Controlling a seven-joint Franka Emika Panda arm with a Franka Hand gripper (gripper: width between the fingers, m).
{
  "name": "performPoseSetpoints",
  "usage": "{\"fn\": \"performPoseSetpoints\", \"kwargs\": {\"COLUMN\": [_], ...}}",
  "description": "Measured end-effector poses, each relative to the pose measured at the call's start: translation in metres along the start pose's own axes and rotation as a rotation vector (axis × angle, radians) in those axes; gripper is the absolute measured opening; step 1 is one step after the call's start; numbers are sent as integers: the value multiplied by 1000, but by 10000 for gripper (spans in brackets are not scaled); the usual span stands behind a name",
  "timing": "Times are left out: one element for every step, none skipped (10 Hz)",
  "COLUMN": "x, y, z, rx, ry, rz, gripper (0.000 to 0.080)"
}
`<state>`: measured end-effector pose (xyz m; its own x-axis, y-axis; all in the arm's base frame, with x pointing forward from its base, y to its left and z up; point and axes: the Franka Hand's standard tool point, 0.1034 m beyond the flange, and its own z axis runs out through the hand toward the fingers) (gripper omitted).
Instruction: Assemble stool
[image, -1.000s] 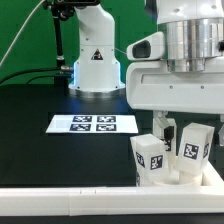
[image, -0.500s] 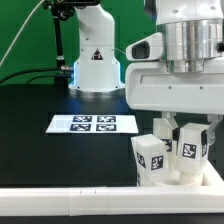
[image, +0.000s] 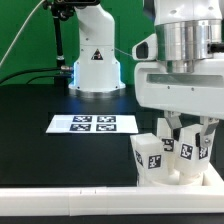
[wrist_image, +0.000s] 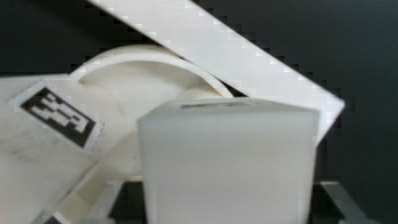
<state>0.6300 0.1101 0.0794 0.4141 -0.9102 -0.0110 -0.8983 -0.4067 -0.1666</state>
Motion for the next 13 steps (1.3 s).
{"fn": "performPoseSetpoints", "kwargs": {"x": [4,6,8,7,7,7,7,7,9,7,1,-2,-3], "y": [-1,-2,-2,-2,-2,-2,-2,-2,-5,-9,-11,-12,-12], "z": [0,0,0,0,0,1,1,1,0,1,4,5,5], "rx": [6,20,35,34,35,35,35,29,11,18,29,49,51], "ry": [1,-3,-10,-11,-12,-15,-15,-24,-46,-56,-77,-85,-82], "rz": [146,274,404,440,480,547,571,688,906,1025,1062,1099,1080], "gripper": [337,337,337,337,337,337,337,337,337,337,337,337,337]}}
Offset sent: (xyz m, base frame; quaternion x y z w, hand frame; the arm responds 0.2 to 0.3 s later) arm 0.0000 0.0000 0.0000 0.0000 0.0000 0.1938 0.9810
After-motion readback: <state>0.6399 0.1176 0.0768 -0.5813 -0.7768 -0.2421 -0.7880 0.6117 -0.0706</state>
